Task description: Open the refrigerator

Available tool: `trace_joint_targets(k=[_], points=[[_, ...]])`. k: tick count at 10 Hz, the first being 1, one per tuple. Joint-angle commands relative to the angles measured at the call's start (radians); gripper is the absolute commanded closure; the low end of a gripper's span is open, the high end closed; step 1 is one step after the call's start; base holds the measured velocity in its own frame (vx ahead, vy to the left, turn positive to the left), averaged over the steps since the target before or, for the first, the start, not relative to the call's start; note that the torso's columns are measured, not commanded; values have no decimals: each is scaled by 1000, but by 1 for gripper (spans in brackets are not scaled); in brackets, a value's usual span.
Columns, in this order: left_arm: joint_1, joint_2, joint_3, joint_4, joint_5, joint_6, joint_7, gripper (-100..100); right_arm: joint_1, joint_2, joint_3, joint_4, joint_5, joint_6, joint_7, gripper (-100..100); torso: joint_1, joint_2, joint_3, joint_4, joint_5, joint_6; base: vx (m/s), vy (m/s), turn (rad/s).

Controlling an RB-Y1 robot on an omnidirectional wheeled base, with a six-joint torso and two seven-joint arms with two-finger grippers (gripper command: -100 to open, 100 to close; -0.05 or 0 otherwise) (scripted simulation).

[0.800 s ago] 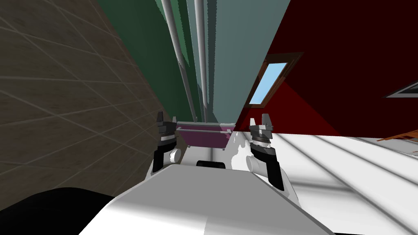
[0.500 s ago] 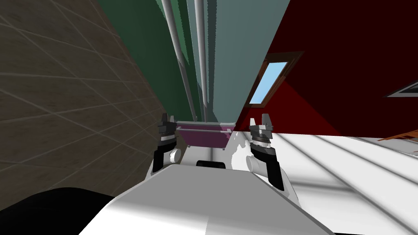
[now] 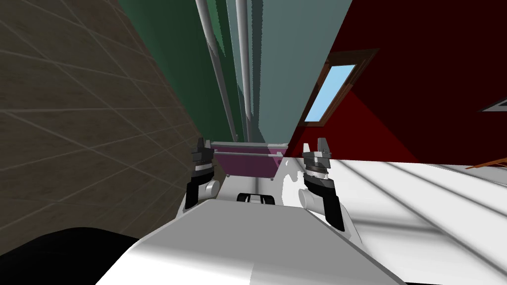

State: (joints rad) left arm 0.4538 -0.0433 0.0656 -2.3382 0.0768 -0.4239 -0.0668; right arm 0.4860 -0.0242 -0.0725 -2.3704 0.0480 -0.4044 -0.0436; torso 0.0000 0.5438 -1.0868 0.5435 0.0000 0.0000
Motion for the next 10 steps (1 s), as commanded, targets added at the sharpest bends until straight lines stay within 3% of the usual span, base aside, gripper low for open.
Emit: trace_joint_targets(k=[1,2,3,6,10], points=[[0,0,0,0,0,0,0,0,0,0,0,0,0,0,0,0,0,74,-148,74,0,0,0,0,0],[-1,47,-1,14,0,-10,-1,-100,0,0,0,0,0,0,0,0,0,148,-295,148,0,0,14,5,-12],[-2,76,-3,29,0,-20,-1,-100,0,0,0,0,0,0,0,0,1,181,-364,181,0,0,23,9,-16],[-8,150,-10,96,-2,-67,-3,-100,0,0,0,0,0,0,0,0,1,193,-390,194,0,0,33,23,-30],[-19,201,-23,214,-4,-157,-8,-100,0,0,0,0,0,0,0,0,0,194,-389,194,0,0,56,35,-31]])
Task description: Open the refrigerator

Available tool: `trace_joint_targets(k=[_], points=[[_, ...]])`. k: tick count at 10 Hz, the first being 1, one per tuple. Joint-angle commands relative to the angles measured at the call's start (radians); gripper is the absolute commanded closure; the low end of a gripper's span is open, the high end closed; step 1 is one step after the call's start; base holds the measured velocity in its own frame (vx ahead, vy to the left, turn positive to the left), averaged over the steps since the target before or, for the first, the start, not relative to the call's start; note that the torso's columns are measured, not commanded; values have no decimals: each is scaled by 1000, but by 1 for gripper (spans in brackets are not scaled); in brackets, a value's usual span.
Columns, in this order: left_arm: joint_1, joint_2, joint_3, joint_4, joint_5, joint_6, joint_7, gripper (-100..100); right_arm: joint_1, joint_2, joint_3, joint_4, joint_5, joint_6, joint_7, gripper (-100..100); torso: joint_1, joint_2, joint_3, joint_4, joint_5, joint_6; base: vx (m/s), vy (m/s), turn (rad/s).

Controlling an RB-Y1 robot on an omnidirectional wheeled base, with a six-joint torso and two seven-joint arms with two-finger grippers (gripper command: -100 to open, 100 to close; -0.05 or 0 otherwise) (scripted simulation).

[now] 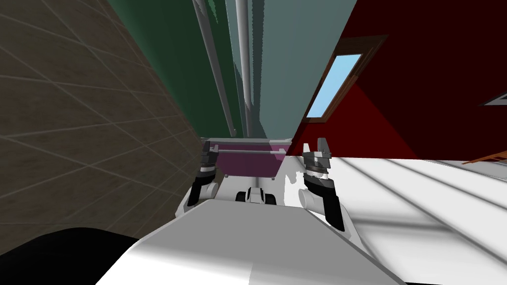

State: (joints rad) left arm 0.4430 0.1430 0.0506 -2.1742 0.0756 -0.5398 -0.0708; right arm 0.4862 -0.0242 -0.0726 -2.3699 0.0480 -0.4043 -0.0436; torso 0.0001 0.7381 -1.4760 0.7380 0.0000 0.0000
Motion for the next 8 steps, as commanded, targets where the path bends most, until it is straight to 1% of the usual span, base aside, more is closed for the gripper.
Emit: trace_joint_targets(k=[1,3,4,6,7,8], points=[[-8,15,-8,60,-3,-41,-4,-100,0,0,0,0,0,0,0,0,0,-1,0,0,0,0,44,24,-12],[-14,27,-15,120,-4,-93,-7,-100,0,0,0,0,0,0,0,0,-1,1,1,0,0,0,40,25,-35],[-14,27,-15,133,-4,-93,-7,-100,0,0,0,0,0,0,0,0,0,0,0,0,0,0,38,24,-13],[-20,35,-23,204,-5,-144,-10,-100,0,0,0,0,0,0,0,0,0,0,0,0,0,0,42,34,-35],[-20,35,-23,206,-5,-144,-10,-100,0,0,0,0,0,0,0,0,1,-1,0,0,0,0,40,31,-14],[-23,37,-26,242,-6,-169,-11,-100,0,0,0,0,0,0,0,0,0,0,0,0,0,0,33,24,-19]])
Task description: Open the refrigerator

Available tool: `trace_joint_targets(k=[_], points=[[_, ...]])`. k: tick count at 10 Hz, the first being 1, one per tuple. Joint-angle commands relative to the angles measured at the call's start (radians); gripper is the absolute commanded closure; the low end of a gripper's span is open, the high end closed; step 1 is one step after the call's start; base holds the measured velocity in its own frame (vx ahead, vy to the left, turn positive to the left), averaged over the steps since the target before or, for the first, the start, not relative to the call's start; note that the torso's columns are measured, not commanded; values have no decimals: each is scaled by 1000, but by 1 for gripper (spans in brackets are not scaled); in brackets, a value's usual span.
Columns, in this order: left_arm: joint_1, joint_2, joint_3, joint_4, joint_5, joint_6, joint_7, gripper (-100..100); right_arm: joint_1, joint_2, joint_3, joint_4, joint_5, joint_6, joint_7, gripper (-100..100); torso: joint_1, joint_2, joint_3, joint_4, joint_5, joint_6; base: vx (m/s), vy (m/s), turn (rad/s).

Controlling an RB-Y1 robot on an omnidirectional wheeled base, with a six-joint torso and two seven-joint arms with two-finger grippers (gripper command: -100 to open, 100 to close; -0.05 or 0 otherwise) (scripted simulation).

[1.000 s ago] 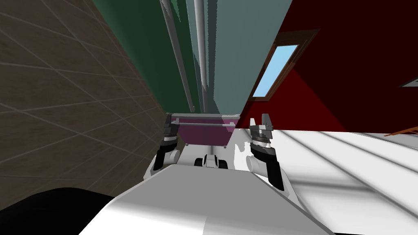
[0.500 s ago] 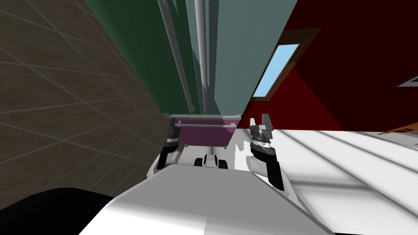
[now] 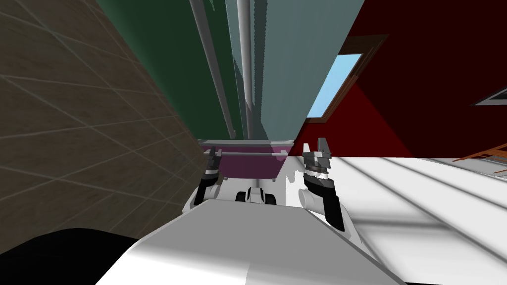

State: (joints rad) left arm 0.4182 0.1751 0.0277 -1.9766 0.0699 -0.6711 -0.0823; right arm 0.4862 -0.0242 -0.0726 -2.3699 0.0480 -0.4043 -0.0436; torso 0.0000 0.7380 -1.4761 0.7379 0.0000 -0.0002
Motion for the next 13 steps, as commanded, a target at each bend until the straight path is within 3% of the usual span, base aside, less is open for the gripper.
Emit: trace_joint_targets(k=[1,13], points=[[-1,7,-7,79,0,-62,-1,-100,0,0,0,0,0,0,0,0,0,0,0,0,0,0,52,24,-48],[-29,-14,-42,427,-6,-307,-13,-100,0,0,0,0,0,0,0,0,0,0,0,0,0,0,51,34,-32]])
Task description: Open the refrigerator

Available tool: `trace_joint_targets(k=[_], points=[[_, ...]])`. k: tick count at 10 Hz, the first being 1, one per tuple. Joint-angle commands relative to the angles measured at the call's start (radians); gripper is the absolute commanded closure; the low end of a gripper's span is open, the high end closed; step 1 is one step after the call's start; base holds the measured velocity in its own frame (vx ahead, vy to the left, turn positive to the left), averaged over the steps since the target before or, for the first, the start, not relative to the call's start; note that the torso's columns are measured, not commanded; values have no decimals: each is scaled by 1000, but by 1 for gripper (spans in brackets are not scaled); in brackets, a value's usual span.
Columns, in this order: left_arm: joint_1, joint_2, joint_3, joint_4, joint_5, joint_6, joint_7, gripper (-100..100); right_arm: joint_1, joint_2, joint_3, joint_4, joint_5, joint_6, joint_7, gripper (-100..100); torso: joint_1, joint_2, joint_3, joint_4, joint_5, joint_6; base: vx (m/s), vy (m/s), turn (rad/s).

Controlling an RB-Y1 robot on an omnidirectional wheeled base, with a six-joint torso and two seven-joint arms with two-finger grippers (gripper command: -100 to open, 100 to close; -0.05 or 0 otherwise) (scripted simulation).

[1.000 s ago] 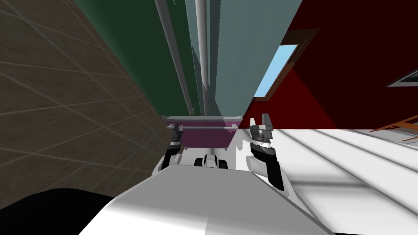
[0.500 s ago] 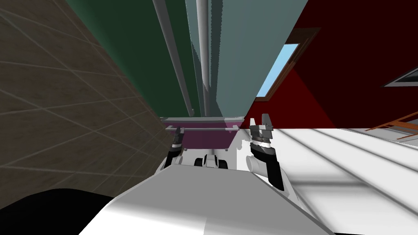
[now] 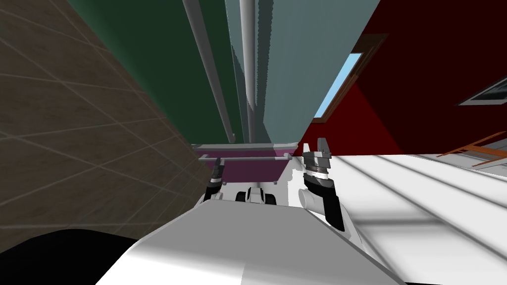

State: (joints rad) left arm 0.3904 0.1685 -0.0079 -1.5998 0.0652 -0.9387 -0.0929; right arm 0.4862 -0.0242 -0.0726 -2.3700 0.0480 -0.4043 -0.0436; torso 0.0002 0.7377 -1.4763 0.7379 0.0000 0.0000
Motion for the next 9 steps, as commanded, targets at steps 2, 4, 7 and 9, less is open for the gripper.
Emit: trace_joint_targets(k=[2,4,7,9], points=[[-7,-16,-14,122,-3,-90,-6,-100,0,0,0,0,0,0,0,0,0,1,1,0,0,0,58,39,-41],[-14,-21,-22,188,-4,-145,-9,-100,0,0,0,0,0,0,0,0,0,0,0,0,0,0,63,51,-42],[-17,-23,-26,238,-5,-173,-10,-100,0,0,0,0,0,0,0,0,5,-6,-3,-4,3,0,28,24,-16],[-23,-28,-34,305,-6,-227,-13,-100,0,0,0,0,0,0,0,0,7,-12,-5,-8,6,2,37,36,-35]])
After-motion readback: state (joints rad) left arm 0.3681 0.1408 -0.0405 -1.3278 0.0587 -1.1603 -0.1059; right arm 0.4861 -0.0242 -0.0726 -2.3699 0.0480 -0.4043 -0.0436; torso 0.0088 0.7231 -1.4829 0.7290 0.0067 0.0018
